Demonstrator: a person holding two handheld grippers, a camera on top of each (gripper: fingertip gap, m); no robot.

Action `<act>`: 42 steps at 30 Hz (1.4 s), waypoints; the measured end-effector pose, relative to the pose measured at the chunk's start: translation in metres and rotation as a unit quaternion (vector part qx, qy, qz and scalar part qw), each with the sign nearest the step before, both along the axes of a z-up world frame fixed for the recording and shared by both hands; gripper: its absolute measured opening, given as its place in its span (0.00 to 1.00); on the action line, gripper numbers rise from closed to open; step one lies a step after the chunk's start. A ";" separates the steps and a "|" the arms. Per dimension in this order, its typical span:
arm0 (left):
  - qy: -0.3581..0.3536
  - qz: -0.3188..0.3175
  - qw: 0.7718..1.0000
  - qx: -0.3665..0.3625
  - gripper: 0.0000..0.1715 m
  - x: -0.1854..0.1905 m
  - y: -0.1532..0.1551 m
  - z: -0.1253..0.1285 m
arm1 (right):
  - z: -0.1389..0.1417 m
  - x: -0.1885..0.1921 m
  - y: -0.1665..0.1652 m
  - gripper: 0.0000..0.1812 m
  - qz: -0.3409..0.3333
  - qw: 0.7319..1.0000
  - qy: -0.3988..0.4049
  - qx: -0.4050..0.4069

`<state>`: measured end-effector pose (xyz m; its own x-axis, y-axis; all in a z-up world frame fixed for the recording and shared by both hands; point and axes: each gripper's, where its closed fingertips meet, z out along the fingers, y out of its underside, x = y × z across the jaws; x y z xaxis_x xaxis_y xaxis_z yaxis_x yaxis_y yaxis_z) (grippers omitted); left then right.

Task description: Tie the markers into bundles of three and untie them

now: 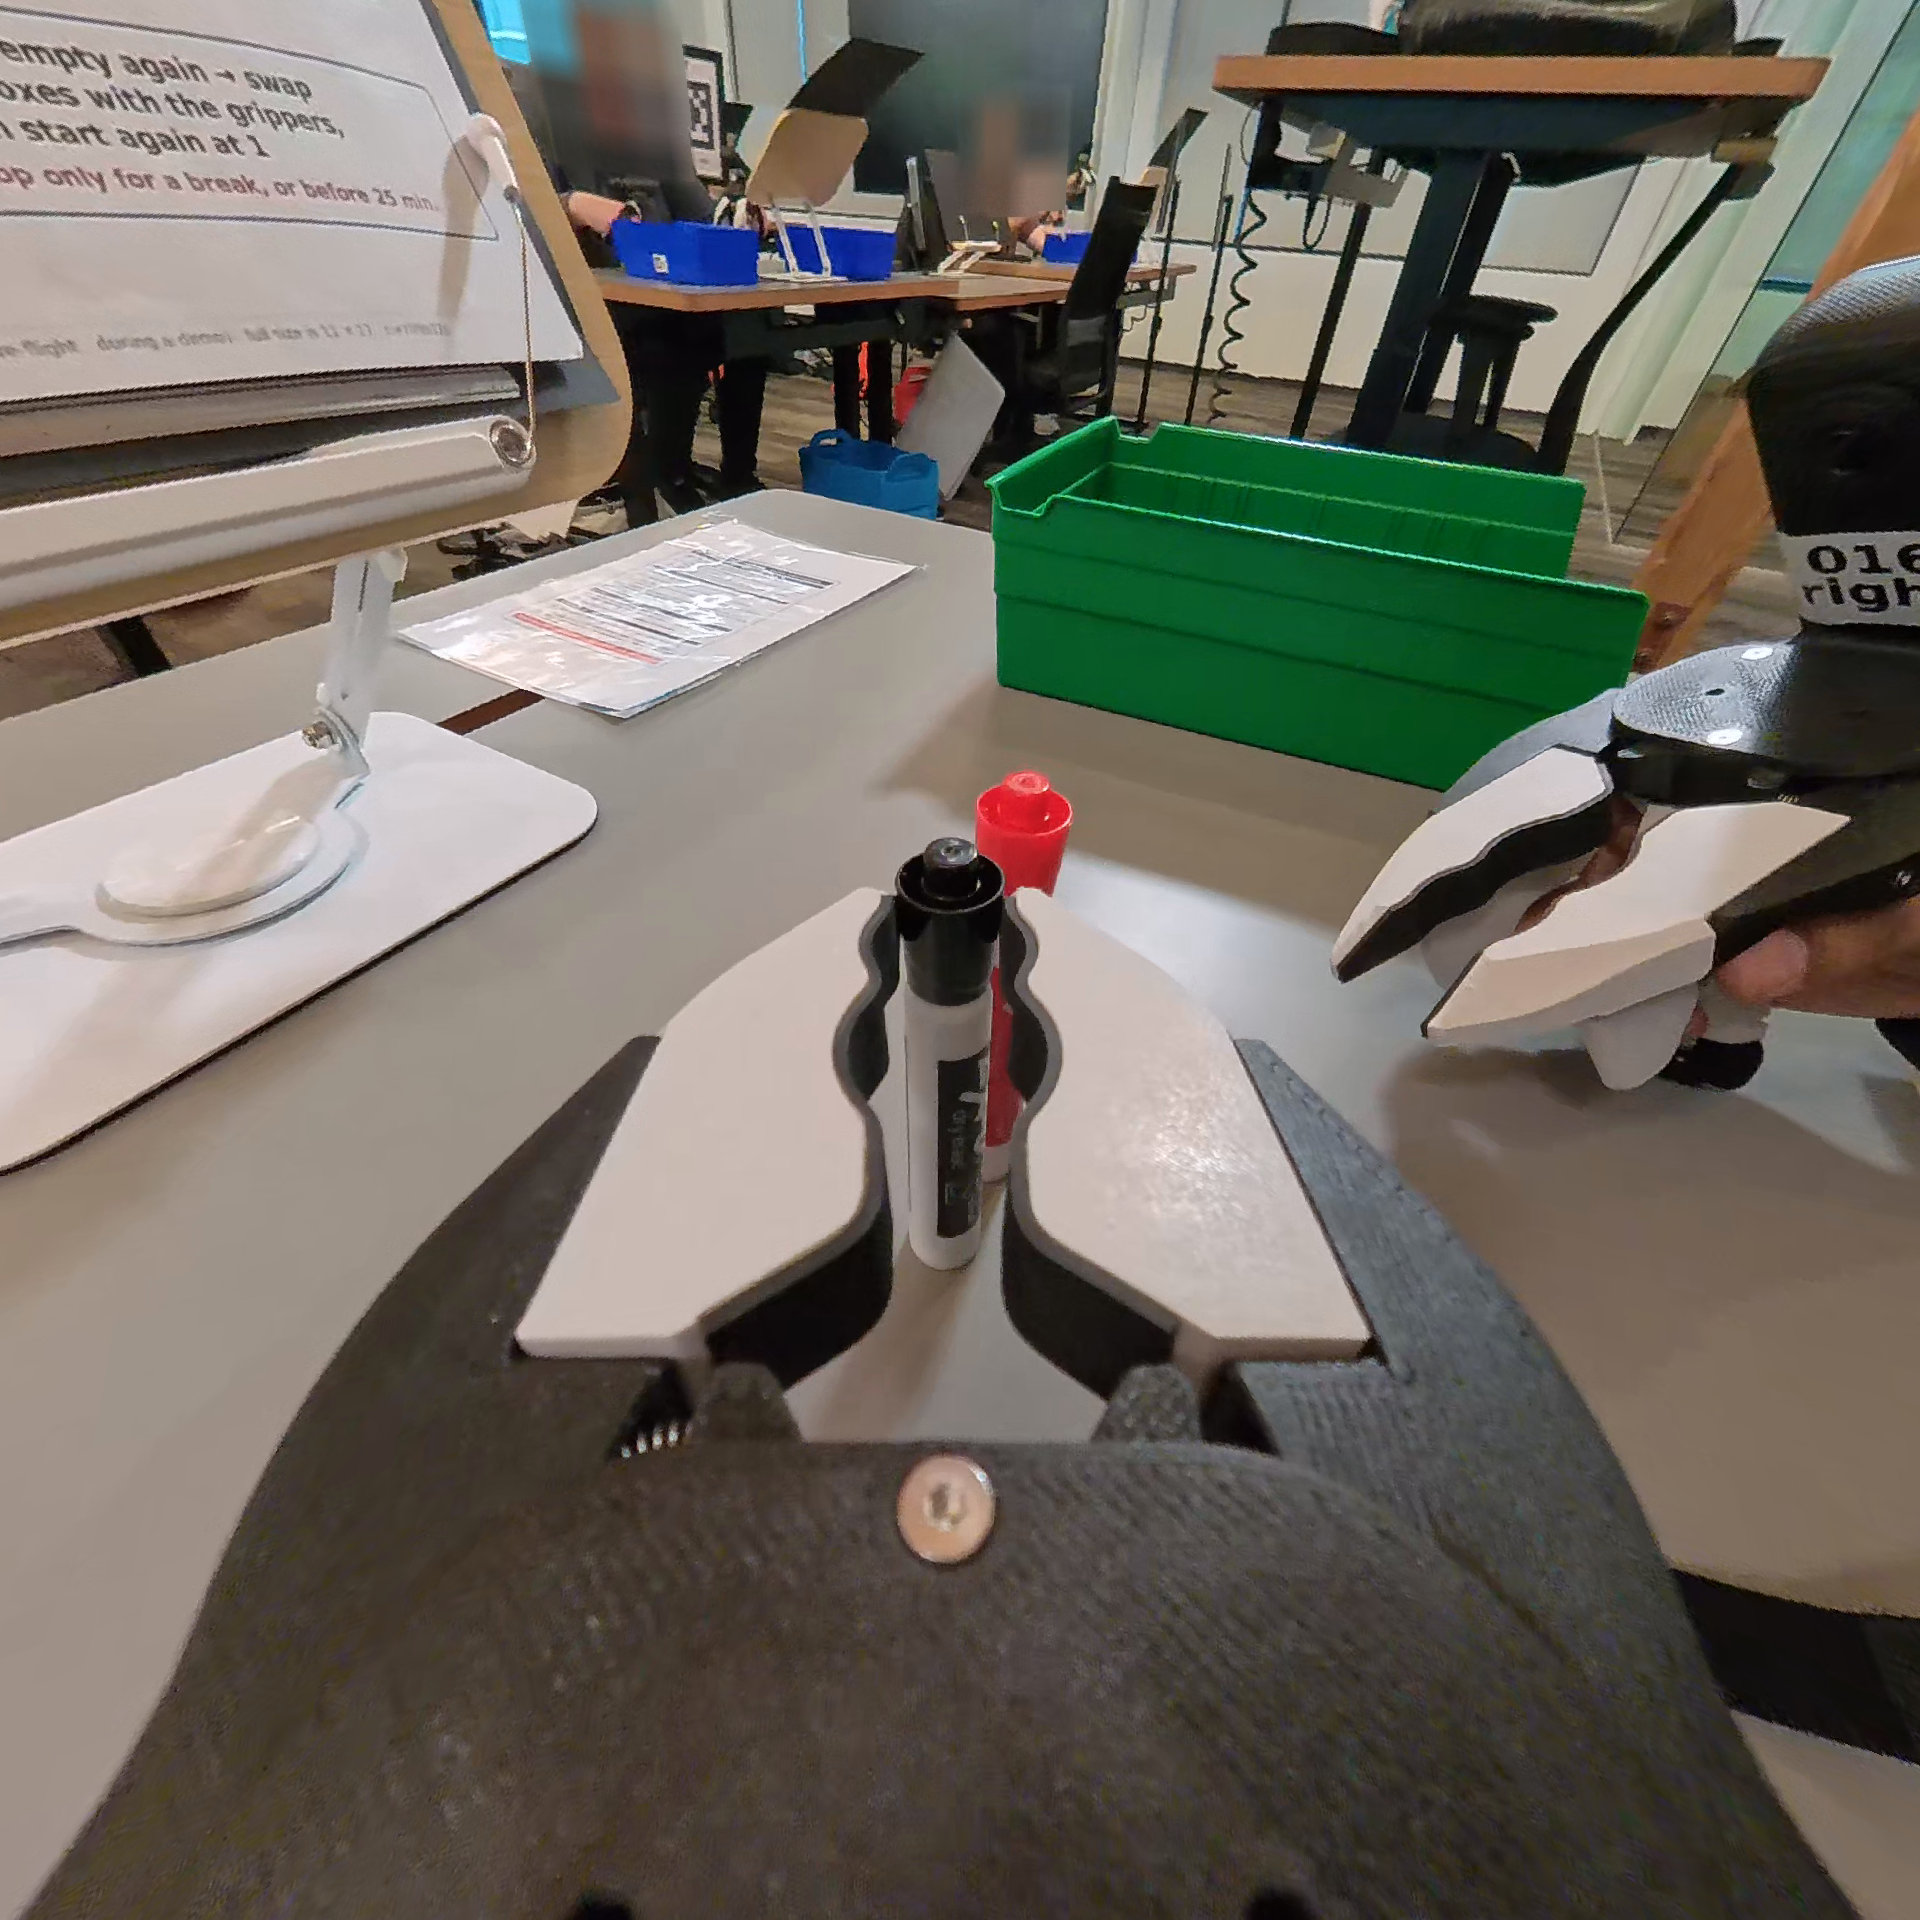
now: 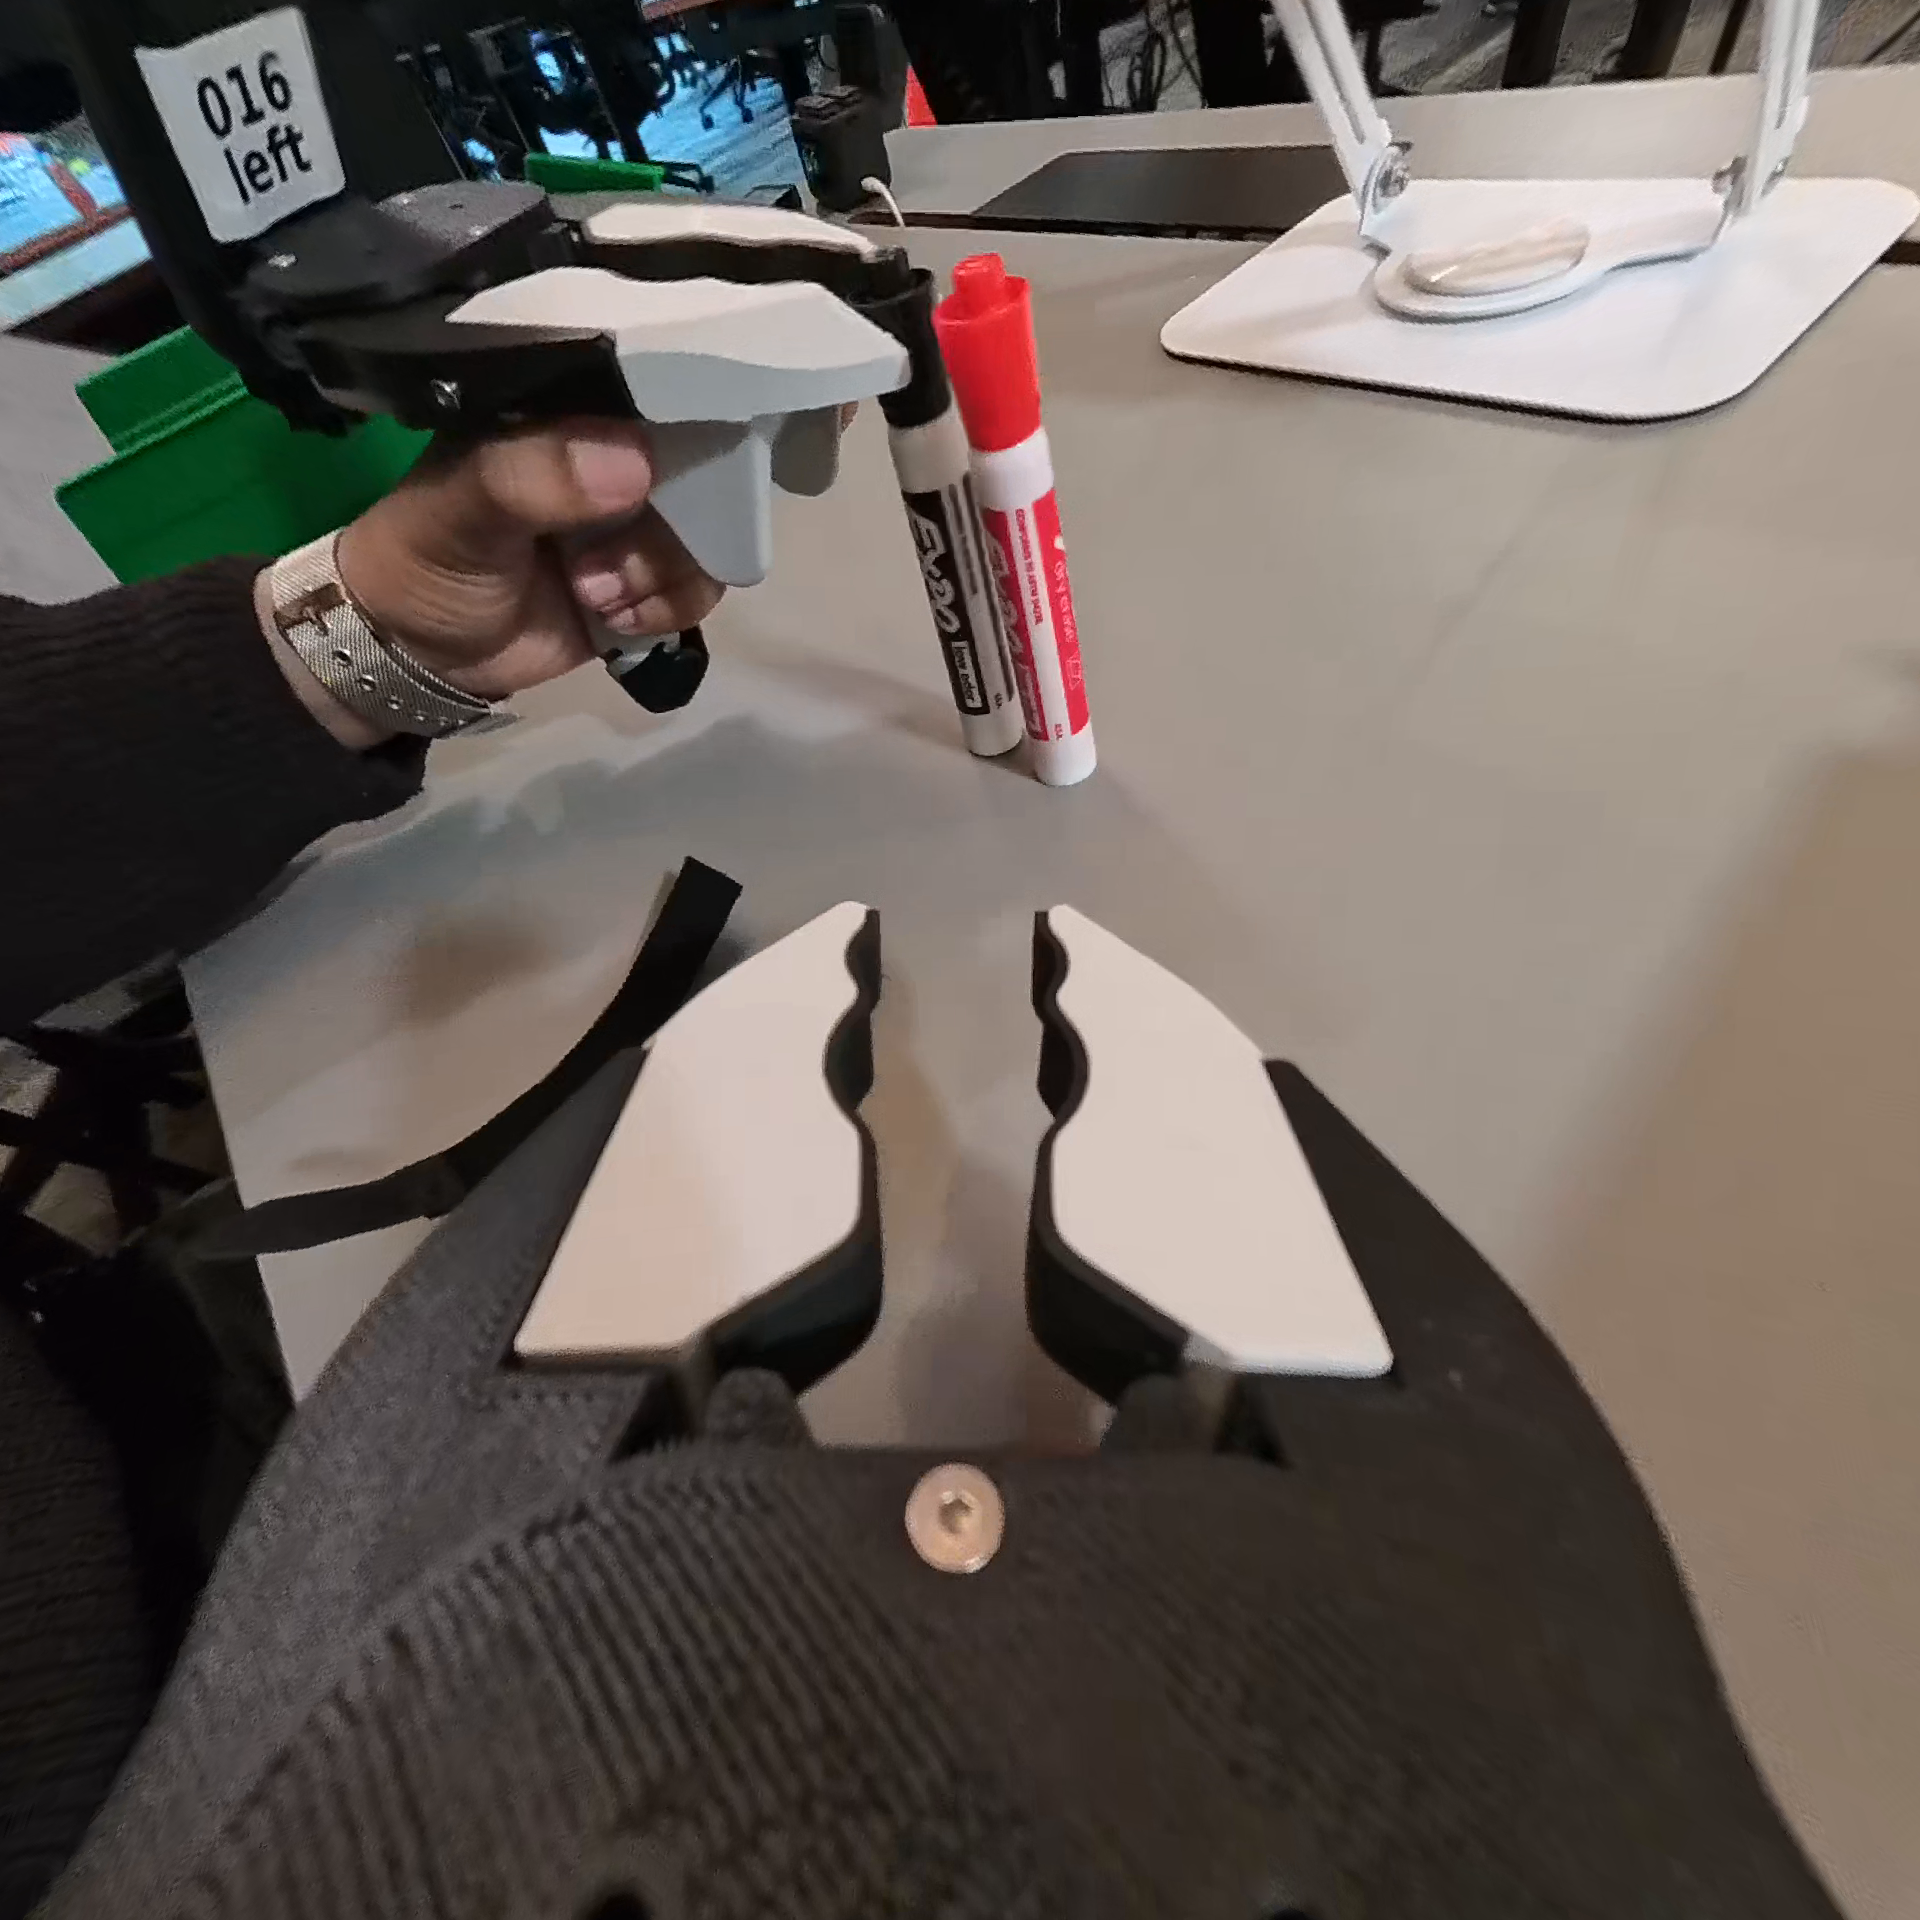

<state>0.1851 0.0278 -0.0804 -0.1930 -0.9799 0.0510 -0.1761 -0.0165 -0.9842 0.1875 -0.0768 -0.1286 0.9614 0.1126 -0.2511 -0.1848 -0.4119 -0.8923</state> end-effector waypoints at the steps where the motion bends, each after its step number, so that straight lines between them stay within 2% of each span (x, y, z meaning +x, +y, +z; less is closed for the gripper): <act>1: 0.000 0.000 1.000 0.001 0.11 0.000 0.000 0.000 | 0.000 0.000 0.000 0.15 0.000 1.000 0.007 0.001; 13: -0.009 -0.004 1.000 -0.018 0.11 0.000 -0.004 0.002 | 0.001 -0.005 -0.001 0.16 0.008 1.000 0.001 0.003; 23: -0.013 0.008 1.000 0.001 0.11 0.001 -0.004 0.001 | 0.002 -0.005 0.000 0.15 0.007 1.000 0.001 0.006; 28: -0.012 0.016 1.000 0.005 0.22 0.002 -0.003 0.001 | 0.002 -0.005 0.000 0.15 0.006 1.000 0.002 0.005; 33: -0.008 0.011 1.000 0.005 0.22 0.002 -0.004 0.000 | 0.002 -0.004 0.000 0.14 0.006 1.000 0.006 0.005; 38: 0.000 -0.025 0.999 -0.024 0.32 -0.005 -0.006 0.006 | 0.001 -0.004 0.000 0.14 0.005 1.000 0.008 0.004; 40: 0.023 -0.047 0.998 -0.044 0.36 -0.010 -0.004 0.003 | 0.001 -0.004 0.000 0.14 0.006 1.000 0.009 0.003; 42: 0.076 -0.047 0.995 -0.045 0.36 -0.015 0.005 -0.015 | 0.001 -0.004 0.000 0.14 0.005 1.000 0.011 0.002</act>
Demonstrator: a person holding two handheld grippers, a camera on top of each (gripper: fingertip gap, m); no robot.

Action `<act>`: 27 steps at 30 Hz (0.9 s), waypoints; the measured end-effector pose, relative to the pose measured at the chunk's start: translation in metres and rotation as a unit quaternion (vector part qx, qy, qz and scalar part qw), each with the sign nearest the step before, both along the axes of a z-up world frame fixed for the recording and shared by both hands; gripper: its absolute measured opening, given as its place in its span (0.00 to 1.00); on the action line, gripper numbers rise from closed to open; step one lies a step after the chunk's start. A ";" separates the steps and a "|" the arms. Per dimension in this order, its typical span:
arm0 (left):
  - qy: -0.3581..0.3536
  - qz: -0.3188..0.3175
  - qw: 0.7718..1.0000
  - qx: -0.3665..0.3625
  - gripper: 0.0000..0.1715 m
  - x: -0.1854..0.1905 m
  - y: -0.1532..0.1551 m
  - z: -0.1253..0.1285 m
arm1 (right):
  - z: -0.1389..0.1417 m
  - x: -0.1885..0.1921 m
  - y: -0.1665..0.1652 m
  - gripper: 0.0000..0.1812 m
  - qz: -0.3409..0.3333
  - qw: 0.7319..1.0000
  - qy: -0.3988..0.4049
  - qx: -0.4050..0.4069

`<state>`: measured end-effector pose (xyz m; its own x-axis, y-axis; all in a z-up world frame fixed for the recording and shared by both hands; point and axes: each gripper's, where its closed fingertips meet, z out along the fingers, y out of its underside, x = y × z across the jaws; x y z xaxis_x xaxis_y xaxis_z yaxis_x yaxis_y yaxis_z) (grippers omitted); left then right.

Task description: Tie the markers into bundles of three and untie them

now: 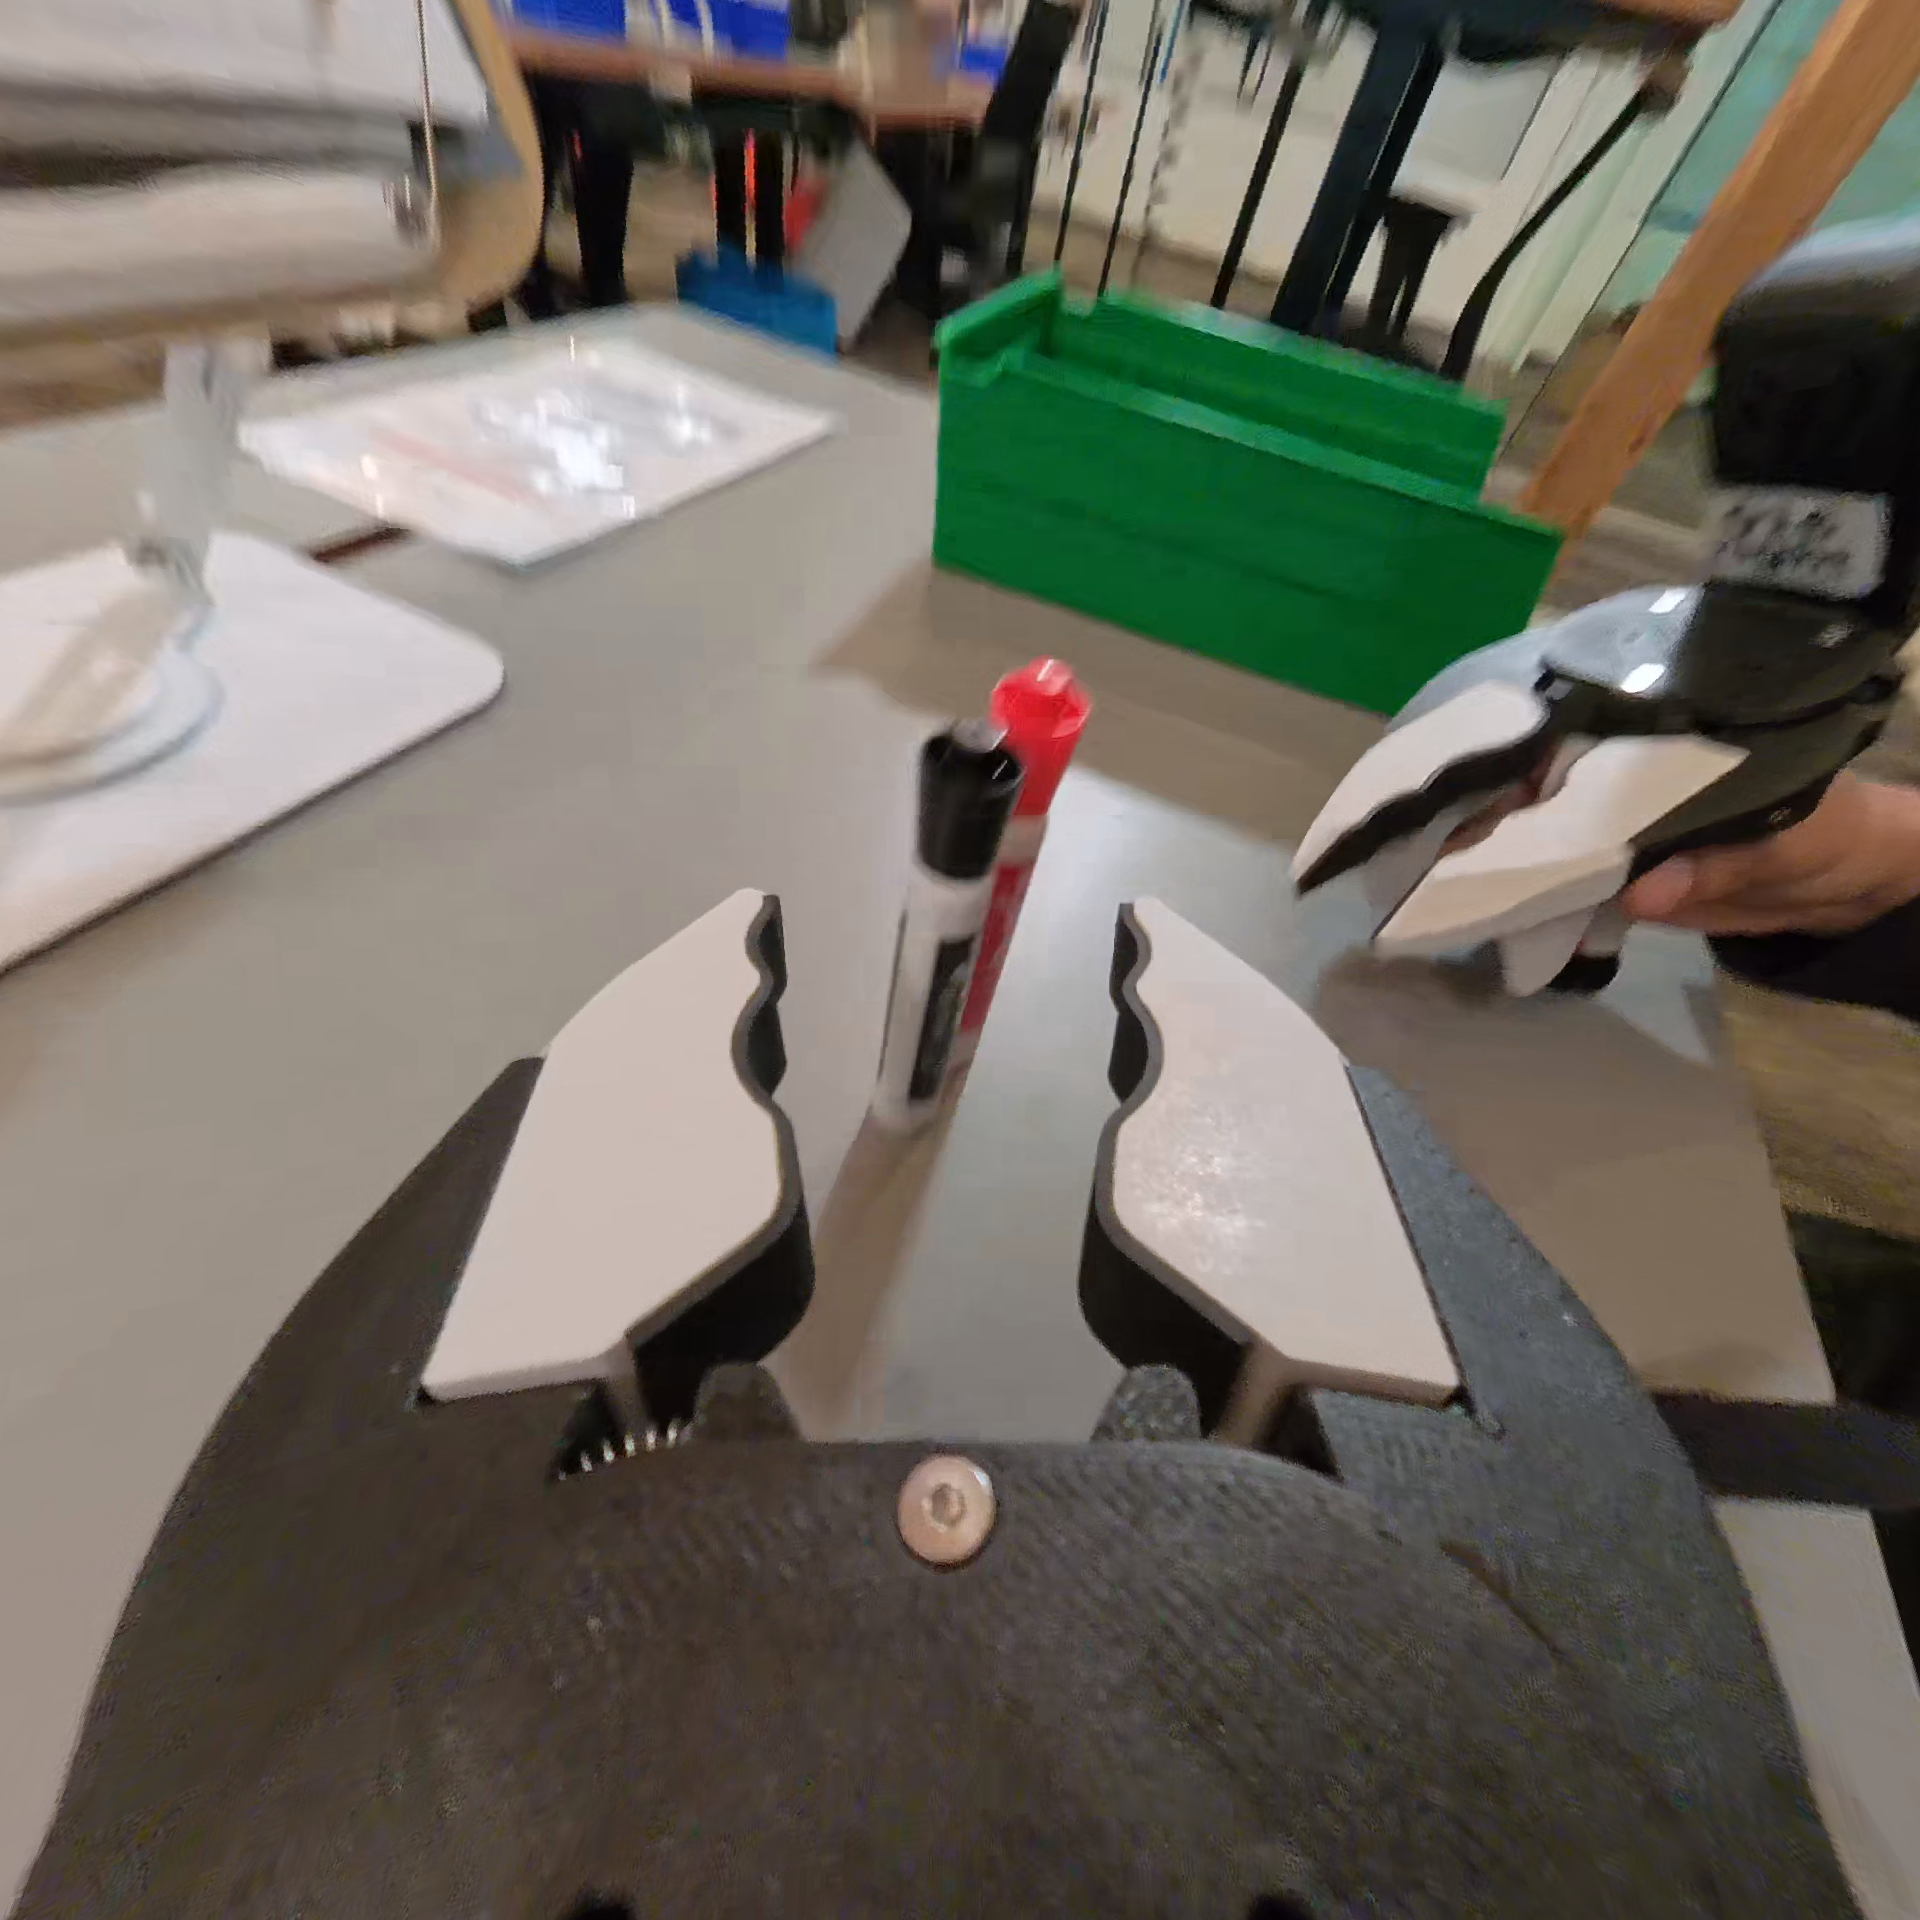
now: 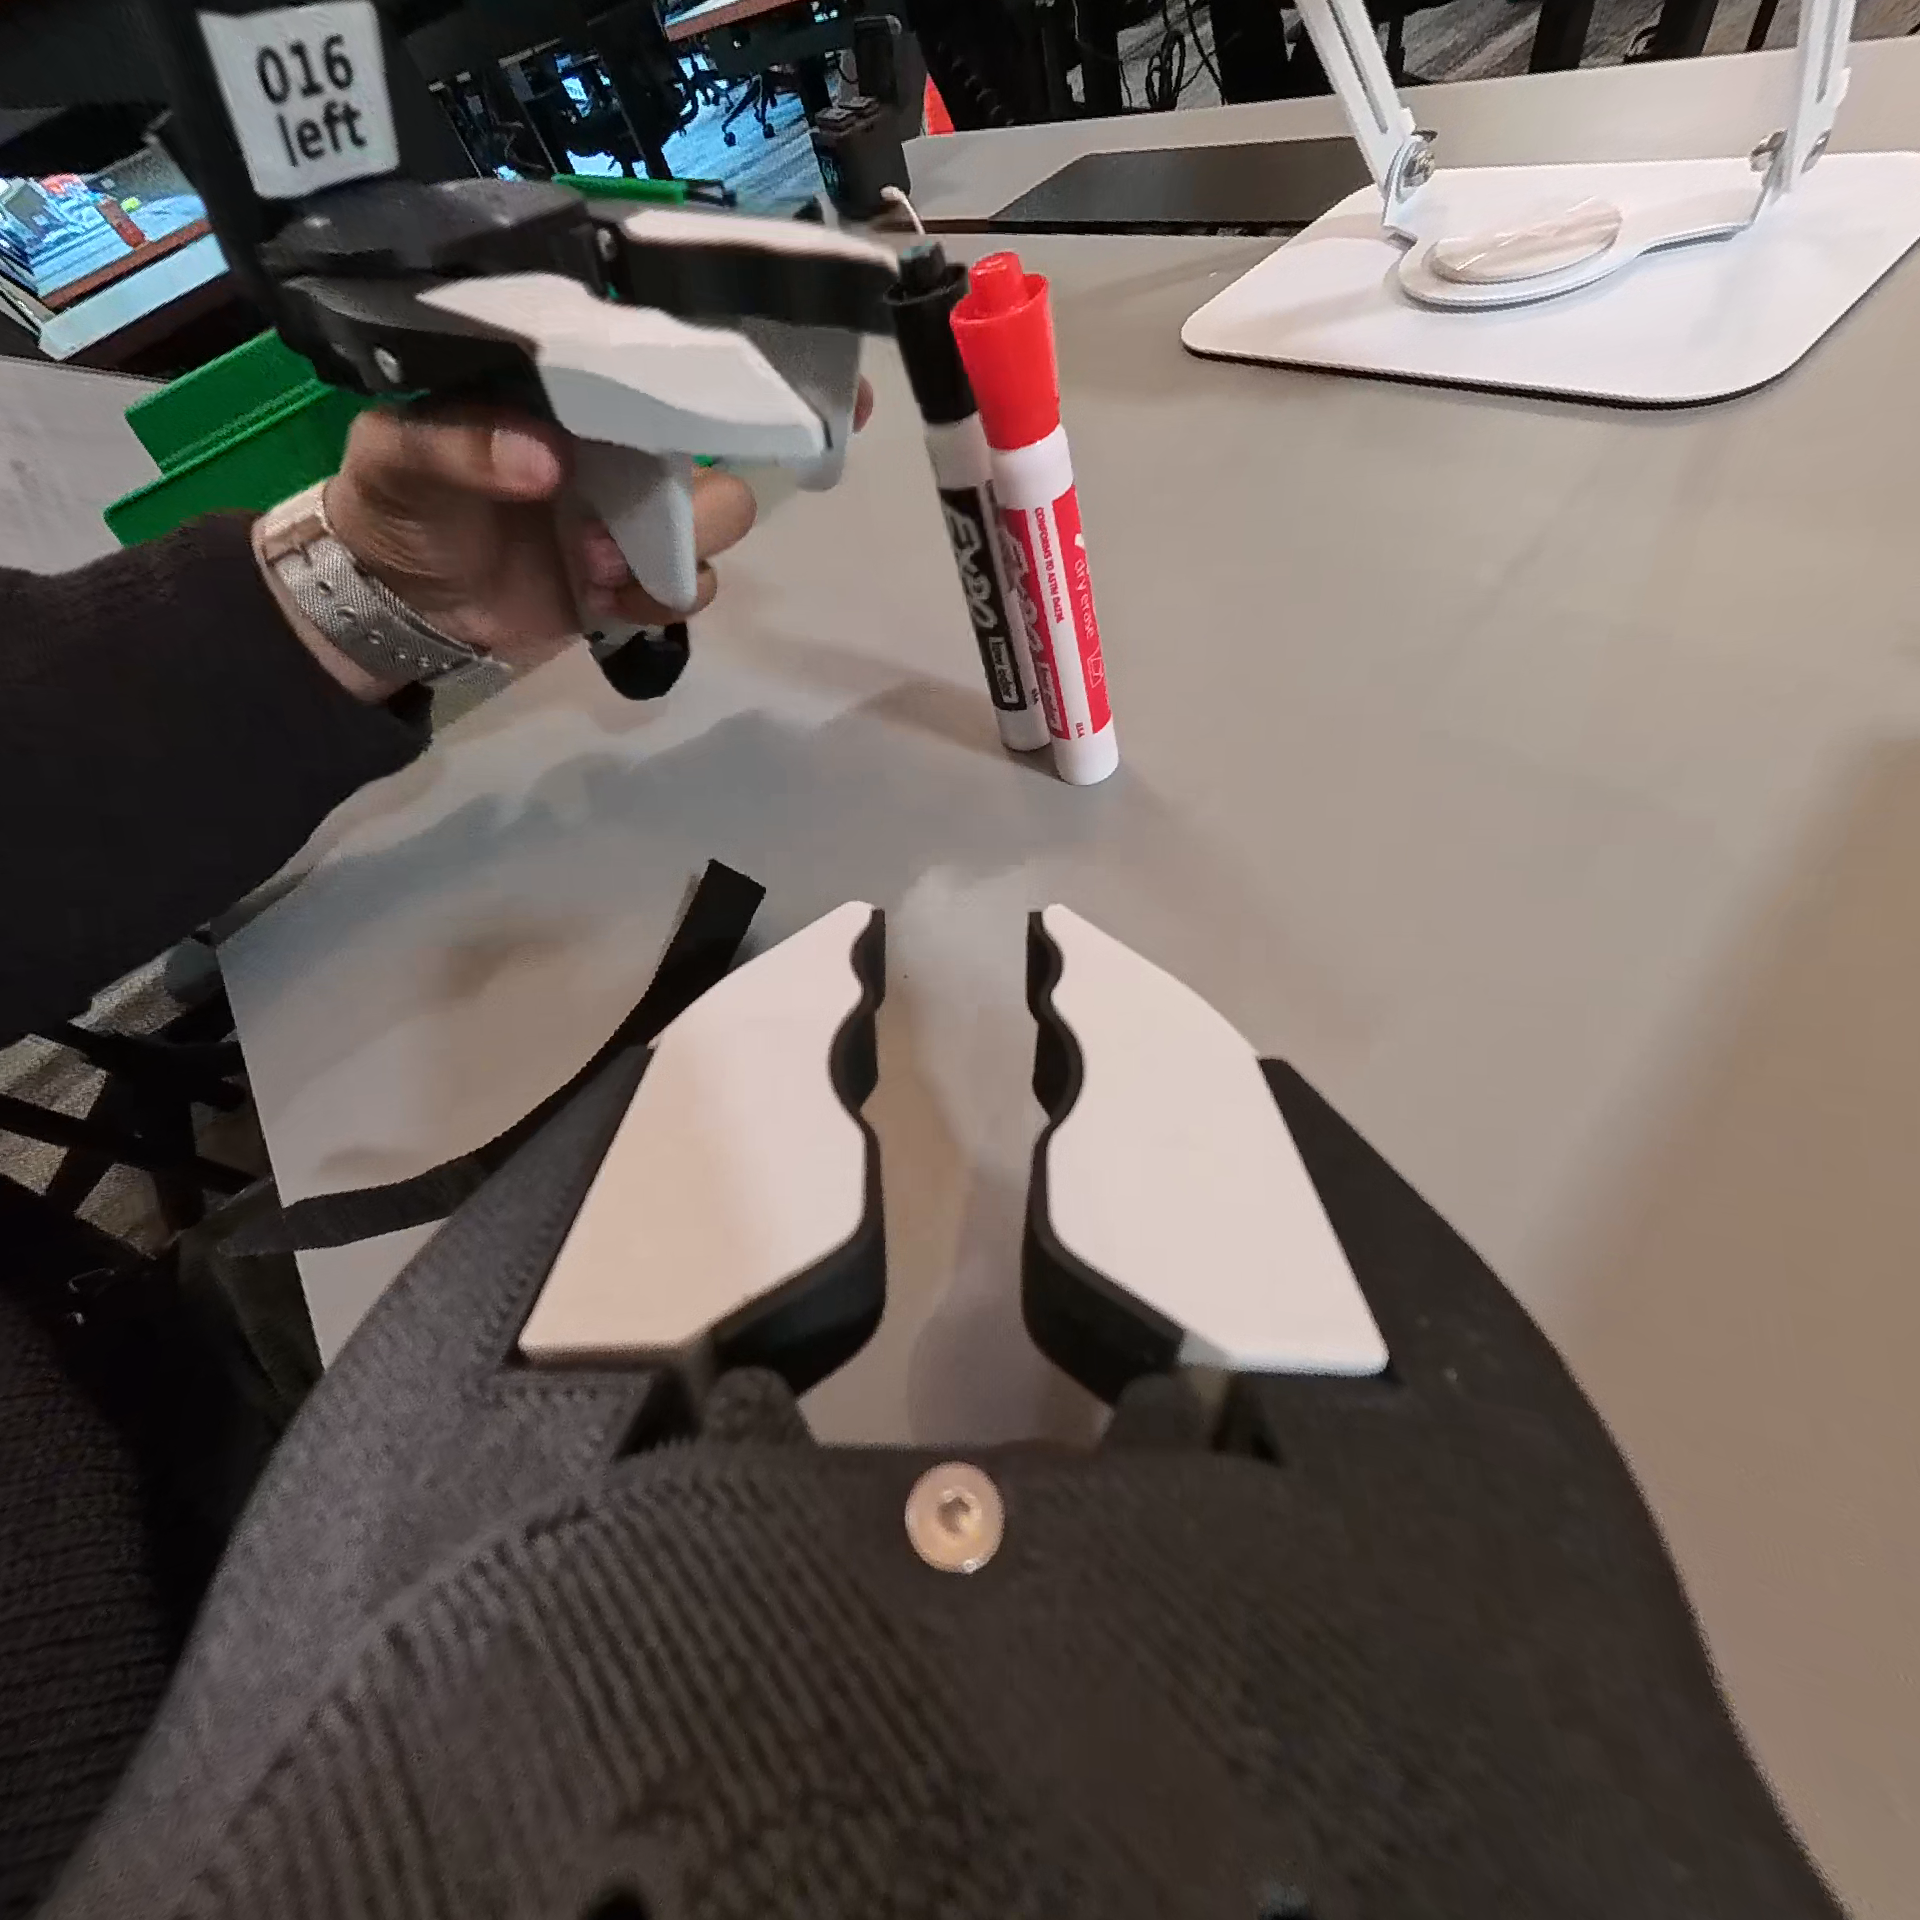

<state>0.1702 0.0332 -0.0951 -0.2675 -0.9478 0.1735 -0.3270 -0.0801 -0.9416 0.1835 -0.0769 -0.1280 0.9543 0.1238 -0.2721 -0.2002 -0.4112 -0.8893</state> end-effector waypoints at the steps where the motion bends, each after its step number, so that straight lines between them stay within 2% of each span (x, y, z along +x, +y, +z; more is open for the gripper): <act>1: 0.030 -0.001 1.000 0.007 0.37 -0.003 0.005 -0.012 | 0.000 0.000 0.000 0.14 0.000 1.000 0.002 -0.002; 5: 0.111 0.014 0.993 0.032 0.34 -0.006 0.016 -0.051 | -0.002 0.001 0.000 0.15 -0.001 1.000 0.010 -0.007; 11: 0.158 0.013 0.985 0.062 0.22 0.001 0.007 -0.065 | -0.005 0.002 0.000 0.15 -0.003 1.000 0.016 -0.016; 23: 0.161 0.011 0.985 0.061 0.10 0.001 0.006 -0.066 | -0.006 0.002 -0.001 0.14 -0.006 0.999 0.021 -0.024; 27: 0.187 0.043 0.981 0.018 0.03 0.001 0.017 -0.072 | -0.008 0.005 -0.002 0.14 -0.014 0.999 0.035 -0.027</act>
